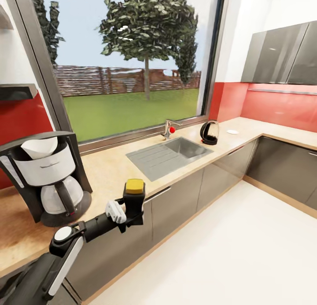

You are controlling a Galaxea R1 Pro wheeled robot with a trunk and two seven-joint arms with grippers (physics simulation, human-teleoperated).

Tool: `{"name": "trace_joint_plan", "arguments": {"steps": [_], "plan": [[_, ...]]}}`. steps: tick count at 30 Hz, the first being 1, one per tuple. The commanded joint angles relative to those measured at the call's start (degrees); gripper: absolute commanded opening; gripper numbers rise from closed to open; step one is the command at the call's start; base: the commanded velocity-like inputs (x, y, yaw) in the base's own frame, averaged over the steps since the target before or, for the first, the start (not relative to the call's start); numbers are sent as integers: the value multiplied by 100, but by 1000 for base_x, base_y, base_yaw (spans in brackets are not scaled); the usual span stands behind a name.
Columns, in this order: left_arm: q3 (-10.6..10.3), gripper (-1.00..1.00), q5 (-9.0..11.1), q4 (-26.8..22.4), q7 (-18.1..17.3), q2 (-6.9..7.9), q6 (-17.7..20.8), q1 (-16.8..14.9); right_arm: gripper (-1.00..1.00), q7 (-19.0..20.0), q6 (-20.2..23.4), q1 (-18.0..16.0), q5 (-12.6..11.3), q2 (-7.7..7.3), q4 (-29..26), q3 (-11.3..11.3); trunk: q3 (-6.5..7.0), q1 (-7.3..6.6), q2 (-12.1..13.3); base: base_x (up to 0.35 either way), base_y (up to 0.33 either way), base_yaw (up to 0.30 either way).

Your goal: Set up a coffee station on the kitchen countertop: keep the coffee maker on the countertop, move the bottle of coffee from the kitchen shelf to the counter next to the coffee maker, place a paper coffee filter on top of the coffee maker, put the saucer next to the coffee maker with the coffee cup on the saucer, and place the electric kettle next to the coffee maker.

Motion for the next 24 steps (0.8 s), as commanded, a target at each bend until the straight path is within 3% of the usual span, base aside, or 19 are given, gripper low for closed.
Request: {"name": "trace_joint_plan", "arguments": {"steps": [1, 3, 8, 11, 24], "plan": [[-3, -100, 162, -4, -44, 4, 53, -2, 100, 24, 5, -3, 50, 0, -4, -49, -13, 4, -12, 0, 0, 36], [-1, -100, 340, -8, -97, 4, 48, 0, 100, 24, 4, -3, 50, 3, -9, -49, -13, 4, -12, 0, 0, 161], [15, -100, 572, -10, -126, 12, 73, 2, 100, 24, 4, -3, 50, 5, -11, -49, -13, 4, -12, 0, 0, 253], [131, -100, 711, -10, -121, 13, 103, 1, 100, 24, 4, -3, 50, 7, -42, -49, -13, 4, -12, 0, 0, 274], [150, -100, 698, 5, -111, -4, 129, 24, 100, 24, 4, -3, 50, 8, -134, -49, -13, 4, -12, -5, 0, 277]]}}
